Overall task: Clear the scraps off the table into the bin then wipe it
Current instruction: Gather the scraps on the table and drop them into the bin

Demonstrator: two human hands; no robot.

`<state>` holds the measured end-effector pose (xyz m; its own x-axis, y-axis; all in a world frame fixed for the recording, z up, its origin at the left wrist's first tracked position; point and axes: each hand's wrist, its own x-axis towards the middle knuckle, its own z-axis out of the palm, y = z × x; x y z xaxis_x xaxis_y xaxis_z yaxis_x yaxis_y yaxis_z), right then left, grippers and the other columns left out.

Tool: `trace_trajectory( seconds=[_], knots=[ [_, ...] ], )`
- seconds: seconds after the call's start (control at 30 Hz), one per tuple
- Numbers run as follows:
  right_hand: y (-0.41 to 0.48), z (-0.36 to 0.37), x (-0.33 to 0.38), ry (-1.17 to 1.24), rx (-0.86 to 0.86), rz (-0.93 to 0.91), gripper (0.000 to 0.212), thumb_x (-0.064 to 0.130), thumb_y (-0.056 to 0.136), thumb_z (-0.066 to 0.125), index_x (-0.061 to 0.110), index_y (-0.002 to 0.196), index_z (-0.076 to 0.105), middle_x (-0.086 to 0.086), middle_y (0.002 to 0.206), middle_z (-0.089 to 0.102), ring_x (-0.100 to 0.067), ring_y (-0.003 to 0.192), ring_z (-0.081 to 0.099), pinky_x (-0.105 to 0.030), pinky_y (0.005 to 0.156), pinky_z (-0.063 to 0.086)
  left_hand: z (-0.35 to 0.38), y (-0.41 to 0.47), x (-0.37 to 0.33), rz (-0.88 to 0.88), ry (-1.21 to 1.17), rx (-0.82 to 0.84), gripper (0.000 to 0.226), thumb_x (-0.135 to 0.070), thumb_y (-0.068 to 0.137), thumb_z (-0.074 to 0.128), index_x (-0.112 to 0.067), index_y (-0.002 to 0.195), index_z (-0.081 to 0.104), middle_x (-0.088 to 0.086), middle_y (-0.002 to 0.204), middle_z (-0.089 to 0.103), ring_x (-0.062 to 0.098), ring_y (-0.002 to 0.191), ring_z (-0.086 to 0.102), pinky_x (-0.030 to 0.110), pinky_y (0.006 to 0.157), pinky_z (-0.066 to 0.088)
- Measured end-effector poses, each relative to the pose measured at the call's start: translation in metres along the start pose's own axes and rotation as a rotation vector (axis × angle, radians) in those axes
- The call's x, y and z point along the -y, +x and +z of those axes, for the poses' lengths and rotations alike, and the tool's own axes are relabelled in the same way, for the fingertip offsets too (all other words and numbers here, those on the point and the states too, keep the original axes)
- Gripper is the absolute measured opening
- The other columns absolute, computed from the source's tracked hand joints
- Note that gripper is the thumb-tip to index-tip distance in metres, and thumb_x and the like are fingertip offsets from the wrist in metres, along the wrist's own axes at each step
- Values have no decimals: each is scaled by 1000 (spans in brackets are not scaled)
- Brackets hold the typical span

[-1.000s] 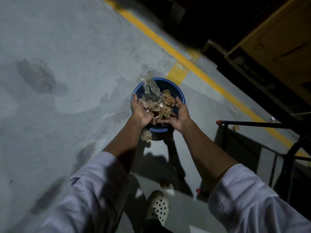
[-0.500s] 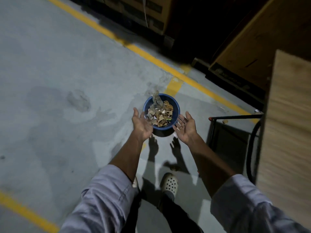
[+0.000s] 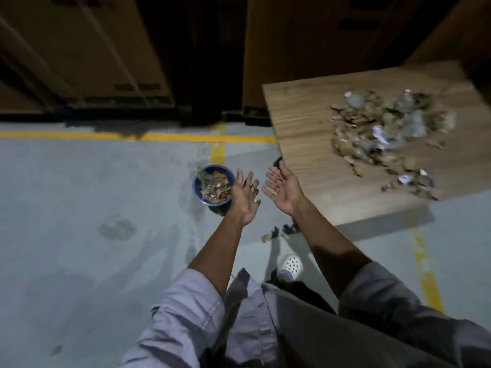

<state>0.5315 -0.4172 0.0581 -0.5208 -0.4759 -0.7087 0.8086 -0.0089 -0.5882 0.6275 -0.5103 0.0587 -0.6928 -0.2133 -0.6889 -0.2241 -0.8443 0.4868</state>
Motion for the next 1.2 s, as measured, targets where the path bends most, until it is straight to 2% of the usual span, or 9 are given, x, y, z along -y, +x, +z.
trace_trajectory(
  seconds=[0.17, 0.33, 0.5, 0.6, 0.73, 0.87, 0.97, 1.1, 1.2],
  knots=[
    [-45, -94, 42, 160, -93, -125, 52, 47, 107, 43, 18, 150, 47, -7, 158, 43, -25, 149, 36, -46, 113, 42, 88, -1, 37, -43, 271, 154, 71, -70, 102, 25, -29, 159, 35, 4, 165, 35, 26, 154, 27, 54, 122, 20],
    [-81, -197, 70, 192, -180, -214, 54, 46, 106, 47, 20, 153, 45, -4, 156, 45, -25, 145, 39, -44, 105, 45, 171, 17, 93, -45, 462, 191, 66, -68, 102, 26, -30, 152, 45, 3, 150, 50, 26, 134, 43, 56, 118, 27],
    [-98, -285, 95, 111, -259, -278, 47, 38, 106, 52, 22, 150, 49, -3, 150, 51, -28, 138, 45, -46, 113, 42, 246, 43, 166, 8, 649, 156, 52, -53, 106, 37, -28, 151, 48, 3, 143, 51, 28, 128, 49, 47, 104, 39],
    [-101, -325, 112, -20, -339, -303, 35, 29, 104, 56, 25, 139, 60, 1, 143, 57, -23, 132, 49, -41, 107, 44, 266, 59, 215, 173, 1011, 77, 40, -32, 103, 57, -25, 142, 58, 5, 146, 57, 23, 122, 58, 36, 101, 47],
    [-95, -366, 122, -298, -478, -405, 29, 16, 98, 64, 32, 121, 68, 3, 135, 61, -14, 121, 55, -37, 107, 47, 281, 77, 257, 315, 1513, 117, 47, -26, 95, 66, -20, 141, 59, 8, 140, 62, 27, 126, 58, 37, 102, 49],
    [-77, -399, 129, -594, -655, -442, 43, 5, 88, 72, 29, 125, 70, -1, 127, 61, -20, 117, 60, -34, 100, 51, 308, 102, 276, 229, 1473, 65, 54, -22, 92, 68, -16, 144, 51, 17, 132, 63, 34, 121, 61, 38, 96, 51],
    [-56, -423, 143, -717, -727, -406, 55, 2, 83, 74, 29, 130, 66, -10, 132, 56, -28, 123, 57, -34, 105, 48, 334, 129, 281, 151, 1338, 29, 68, -25, 90, 74, -18, 150, 43, 18, 142, 47, 37, 127, 54, 39, 103, 48],
    [-21, -455, 171, -890, -709, -412, 71, 3, 76, 78, 20, 142, 56, -15, 131, 47, -36, 124, 51, -38, 109, 44, 368, 167, 285, 146, 1230, -37, 77, -21, 88, 73, -16, 154, 34, 19, 149, 35, 36, 139, 38, 39, 110, 42],
    [1, -476, 192, -1074, -668, -423, 78, 9, 76, 80, 18, 147, 51, -19, 135, 41, -42, 123, 47, -43, 107, 42, 398, 189, 284, 106, 1212, -108, 70, -12, 90, 64, -14, 153, 32, 18, 147, 28, 39, 129, 46, 40, 106, 45]
  ],
)
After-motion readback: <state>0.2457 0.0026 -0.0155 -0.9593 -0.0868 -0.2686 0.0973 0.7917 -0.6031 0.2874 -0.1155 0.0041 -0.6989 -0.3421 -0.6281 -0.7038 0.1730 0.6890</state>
